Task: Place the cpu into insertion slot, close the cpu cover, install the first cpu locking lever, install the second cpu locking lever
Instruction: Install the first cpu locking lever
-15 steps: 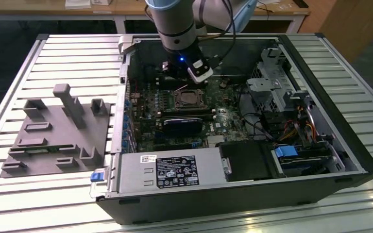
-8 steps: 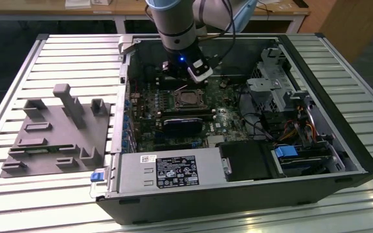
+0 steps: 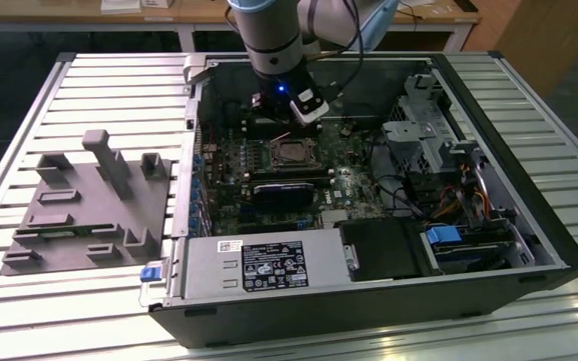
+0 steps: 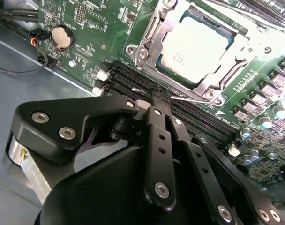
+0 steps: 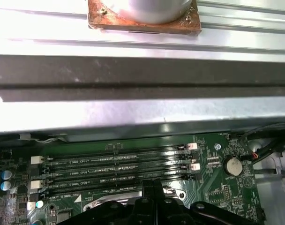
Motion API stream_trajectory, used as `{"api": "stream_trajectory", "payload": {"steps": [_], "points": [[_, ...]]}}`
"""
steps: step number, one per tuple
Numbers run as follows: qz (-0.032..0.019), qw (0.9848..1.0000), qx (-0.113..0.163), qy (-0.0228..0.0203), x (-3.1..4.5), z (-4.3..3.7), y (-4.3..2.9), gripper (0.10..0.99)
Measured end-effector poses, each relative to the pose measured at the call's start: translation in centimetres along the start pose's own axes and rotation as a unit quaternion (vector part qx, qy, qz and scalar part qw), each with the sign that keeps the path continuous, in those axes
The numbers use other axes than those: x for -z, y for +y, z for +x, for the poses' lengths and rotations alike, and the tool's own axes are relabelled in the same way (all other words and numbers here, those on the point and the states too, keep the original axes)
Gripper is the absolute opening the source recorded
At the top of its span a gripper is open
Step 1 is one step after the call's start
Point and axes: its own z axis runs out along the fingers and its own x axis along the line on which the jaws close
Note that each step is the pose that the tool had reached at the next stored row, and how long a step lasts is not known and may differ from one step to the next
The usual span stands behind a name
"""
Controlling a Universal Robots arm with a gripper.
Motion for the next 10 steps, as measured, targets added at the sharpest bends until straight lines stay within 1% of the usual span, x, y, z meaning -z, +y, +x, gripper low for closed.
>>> {"api": "stream_trajectory", "payload": {"steps": [3,5,8,10], "points": [[0.005,1.0,0.001,-0.001,-0.18,0.06,0.01,0.102],[0.0086,1.0,0.003,-0.0036,-0.3,0.14,-0.03,0.102],[0.012,0.9999,0.005,-0.011,-0.45,0.32,-0.08,0.102],[0.0144,0.9997,0.007,-0.0169,-0.54,0.48,-0.12,0.102]]}}
